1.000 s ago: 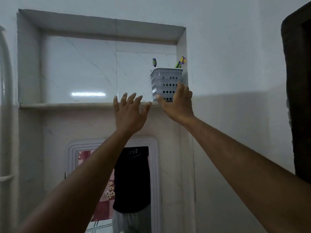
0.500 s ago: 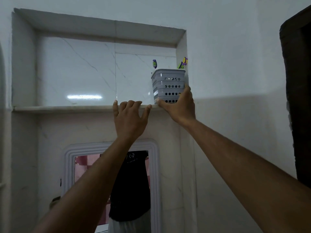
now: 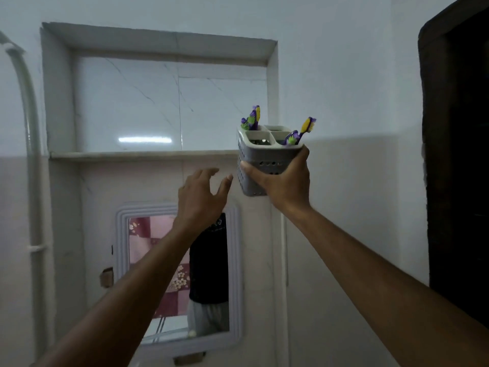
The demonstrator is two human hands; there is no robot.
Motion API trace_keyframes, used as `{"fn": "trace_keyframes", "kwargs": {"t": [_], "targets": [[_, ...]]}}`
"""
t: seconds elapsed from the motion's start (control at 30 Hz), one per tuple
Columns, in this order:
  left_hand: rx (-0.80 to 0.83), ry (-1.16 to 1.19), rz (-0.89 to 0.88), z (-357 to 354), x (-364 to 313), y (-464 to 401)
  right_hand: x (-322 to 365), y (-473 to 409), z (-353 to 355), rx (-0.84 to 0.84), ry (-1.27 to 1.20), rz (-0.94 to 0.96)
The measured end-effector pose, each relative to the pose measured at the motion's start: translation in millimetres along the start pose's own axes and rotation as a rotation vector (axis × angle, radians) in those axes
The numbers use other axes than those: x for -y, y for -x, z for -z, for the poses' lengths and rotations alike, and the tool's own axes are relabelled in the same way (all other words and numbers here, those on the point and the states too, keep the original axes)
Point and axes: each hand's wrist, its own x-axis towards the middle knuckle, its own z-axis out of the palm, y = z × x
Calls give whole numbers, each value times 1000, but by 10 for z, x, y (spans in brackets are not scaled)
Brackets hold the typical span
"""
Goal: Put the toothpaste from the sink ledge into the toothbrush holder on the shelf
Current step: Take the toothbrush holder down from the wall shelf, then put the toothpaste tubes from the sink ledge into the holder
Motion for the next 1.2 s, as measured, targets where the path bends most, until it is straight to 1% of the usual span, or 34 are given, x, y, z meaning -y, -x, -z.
{"fn": "trace_keyframes", "kwargs": {"t": [0.13,0.23,0.47,0.63,0.77,0.83,0.93,1.0,1.07,1.13,1.2], "targets": [[88,-9,86,-3,39,628,-212,584,251,90,18,-78],[169,-19,120,-10,148,1160,-413,1070,393,141,89,-161],[330,-50,337,-61,539,2518,-926,2204,629,318,220,-354],[444,-14,510,-127,1008,3363,-1285,2990,666,435,287,-506],[592,30,649,-172,1524,4102,-1558,3656,581,486,324,-610],[667,1,728,-170,1862,4489,-1698,3978,495,495,353,-662],[792,-85,772,-107,2285,4924,-1896,4395,388,519,378,-730],[925,-153,737,-77,2588,5135,-2027,4659,296,544,378,-796],[1084,-248,636,-49,2842,5318,-2141,4919,246,568,350,-867],[1249,-406,453,-67,3100,5473,-2267,5158,182,584,342,-925],[1355,-530,229,-119,3288,5547,-2352,5341,150,595,353,-988]]}}
